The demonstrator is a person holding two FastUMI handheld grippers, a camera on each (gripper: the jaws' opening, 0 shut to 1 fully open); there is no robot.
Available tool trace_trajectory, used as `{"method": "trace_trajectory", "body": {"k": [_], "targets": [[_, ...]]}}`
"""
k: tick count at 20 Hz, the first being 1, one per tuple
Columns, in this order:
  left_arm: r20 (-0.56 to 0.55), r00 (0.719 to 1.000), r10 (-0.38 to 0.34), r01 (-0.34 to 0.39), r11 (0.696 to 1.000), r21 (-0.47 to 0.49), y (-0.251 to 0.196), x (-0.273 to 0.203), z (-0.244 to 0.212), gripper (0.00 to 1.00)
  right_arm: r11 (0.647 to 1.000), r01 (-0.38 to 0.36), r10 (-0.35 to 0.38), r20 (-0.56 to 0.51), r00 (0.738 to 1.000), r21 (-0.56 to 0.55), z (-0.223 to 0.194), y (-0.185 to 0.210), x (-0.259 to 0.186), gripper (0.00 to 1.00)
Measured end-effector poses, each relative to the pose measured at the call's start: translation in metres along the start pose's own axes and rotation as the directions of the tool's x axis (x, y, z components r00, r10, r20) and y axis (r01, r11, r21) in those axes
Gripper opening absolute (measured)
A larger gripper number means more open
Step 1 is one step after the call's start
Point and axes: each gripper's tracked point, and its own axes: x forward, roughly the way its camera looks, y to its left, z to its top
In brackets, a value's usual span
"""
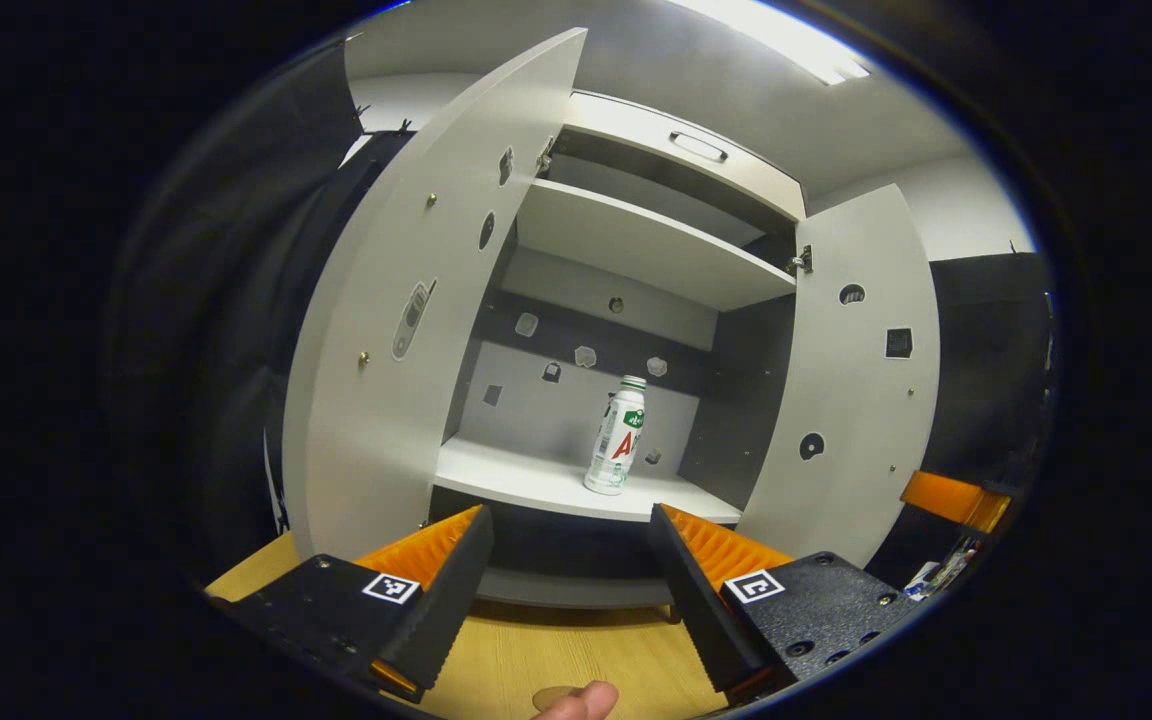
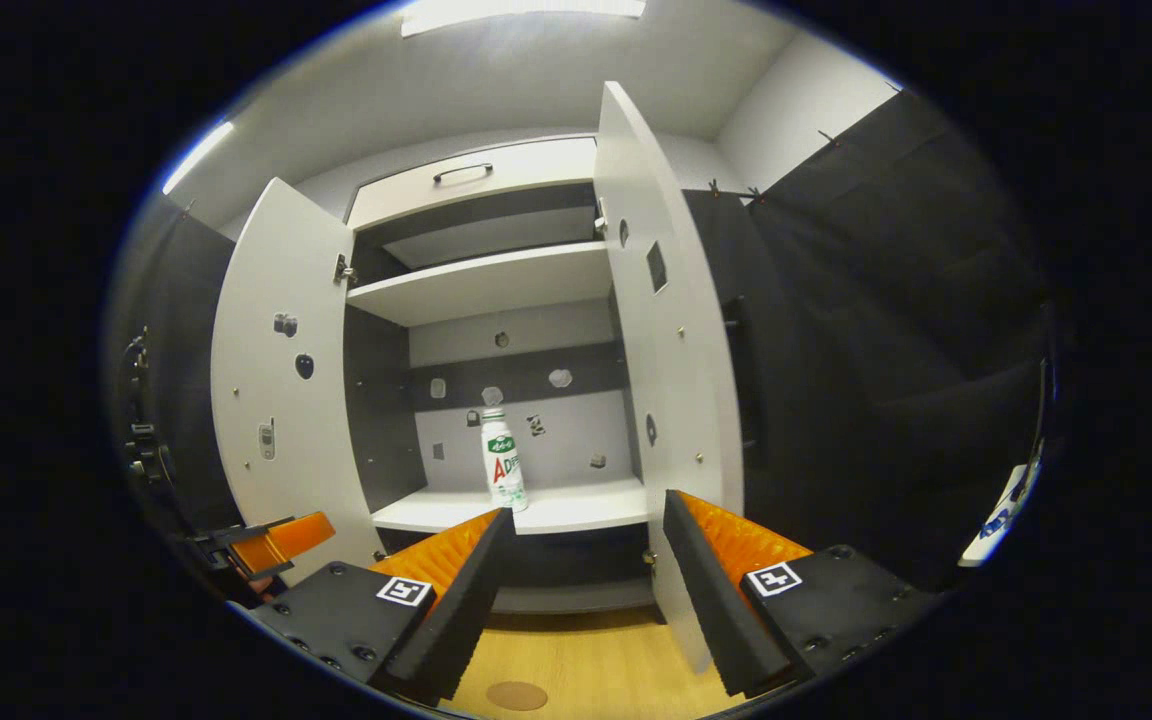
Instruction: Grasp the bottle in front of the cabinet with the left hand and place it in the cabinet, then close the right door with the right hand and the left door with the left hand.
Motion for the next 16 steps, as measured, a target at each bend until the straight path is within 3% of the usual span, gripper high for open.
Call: {"method": "trace_trajectory", "body": {"k": [6, 10, 16], "targets": [[-0.026, 0.999, -0.046, 0.047, 0.999, 0.015, -0.011, 0.003, -0.007, 0.96, 0.97, 0.243, -0.24, 0.103, 0.965, -0.019, 0.074, -0.115, 0.008, 0.98], [-0.041, 0.998, -0.053, 0.055, 0.998, 0.031, -0.011, -0.003, -0.01, 0.96, 0.962, 0.275, -0.274, 0.093, 0.957, 0.0, 0.089, -0.146, 0.043, 0.98], [-0.02, 1.0, -0.015, 0.016, 0.998, 0.068, -0.001, -0.009, -0.004, 0.96, 0.959, 0.282, -0.277, 0.088, 0.957, -0.043, 0.094, -0.159, 0.083, 0.98]]}}
